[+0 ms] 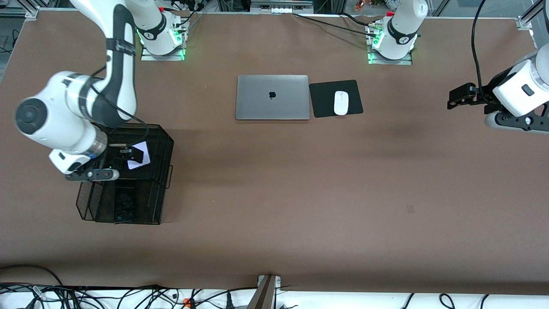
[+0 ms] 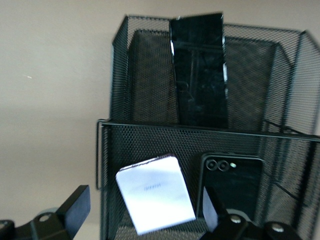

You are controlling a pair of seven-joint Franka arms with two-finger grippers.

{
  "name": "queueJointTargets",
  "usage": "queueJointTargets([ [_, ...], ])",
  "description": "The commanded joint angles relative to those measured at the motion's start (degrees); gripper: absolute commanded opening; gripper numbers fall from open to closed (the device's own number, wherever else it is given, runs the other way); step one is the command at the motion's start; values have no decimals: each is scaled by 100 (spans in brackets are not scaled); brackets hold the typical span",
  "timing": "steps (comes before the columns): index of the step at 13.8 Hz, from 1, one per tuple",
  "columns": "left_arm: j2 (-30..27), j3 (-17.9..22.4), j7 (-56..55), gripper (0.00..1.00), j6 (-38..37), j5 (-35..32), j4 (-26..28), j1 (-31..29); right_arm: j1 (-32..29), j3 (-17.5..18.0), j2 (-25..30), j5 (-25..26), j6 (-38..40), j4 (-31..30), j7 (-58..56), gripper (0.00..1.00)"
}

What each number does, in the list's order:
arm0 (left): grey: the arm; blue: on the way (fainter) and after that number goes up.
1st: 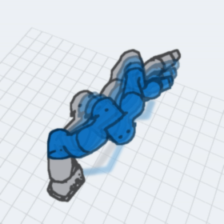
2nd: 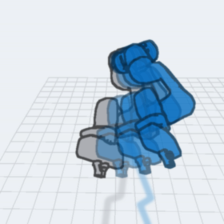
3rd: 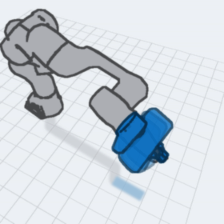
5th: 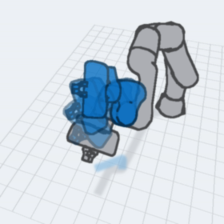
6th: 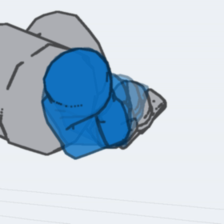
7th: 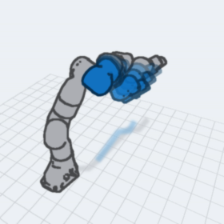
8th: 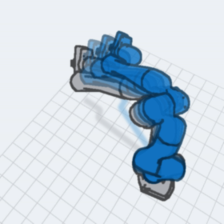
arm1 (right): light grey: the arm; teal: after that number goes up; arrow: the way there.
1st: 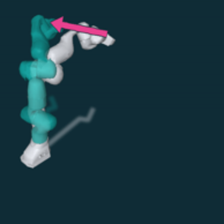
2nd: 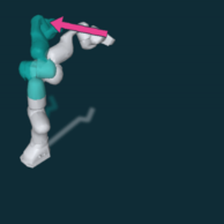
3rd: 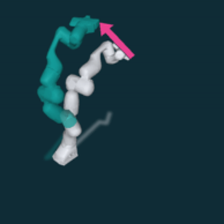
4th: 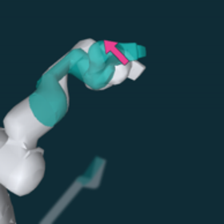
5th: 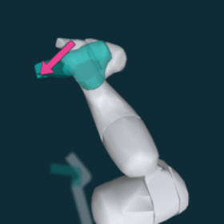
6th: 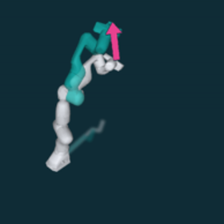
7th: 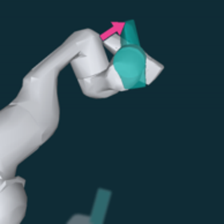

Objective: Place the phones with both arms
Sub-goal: 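Lower the white phone into the basket's lower tier and open the right gripper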

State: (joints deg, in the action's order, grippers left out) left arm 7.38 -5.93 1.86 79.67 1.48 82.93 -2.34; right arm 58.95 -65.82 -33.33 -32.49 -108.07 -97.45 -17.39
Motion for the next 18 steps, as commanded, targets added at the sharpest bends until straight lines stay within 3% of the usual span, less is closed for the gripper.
queueJointTargets([
  [1, -62, 4, 139, 100, 14, 90, 66, -12, -330, -177, 11, -73, 1012, 891, -45, 99],
  [3, -62, 4, 139, 100, 5, 90, 75, -21, -690, -159, -112, -56, 1681, 1603, -27, 99],
  [6, -53, 13, 139, 100, 5, 81, 75, -21, -876, -142, -270, -38, 1948, 2142, 96, 99],
  [16, -53, 13, 157, 100, 14, 37, 66, -83, -744, -124, -315, -108, 1895, 2160, 842, 100],
  [17, -53, 13, 157, 100, 14, 37, 66, -83, -814, -98, -324, -100, 1921, 2239, 860, 100],
  [18, -53, 13, 157, 100, 5, 37, 66, -91, -1154, 154, -332, -56, 1956, 2439, 930, 100],
])
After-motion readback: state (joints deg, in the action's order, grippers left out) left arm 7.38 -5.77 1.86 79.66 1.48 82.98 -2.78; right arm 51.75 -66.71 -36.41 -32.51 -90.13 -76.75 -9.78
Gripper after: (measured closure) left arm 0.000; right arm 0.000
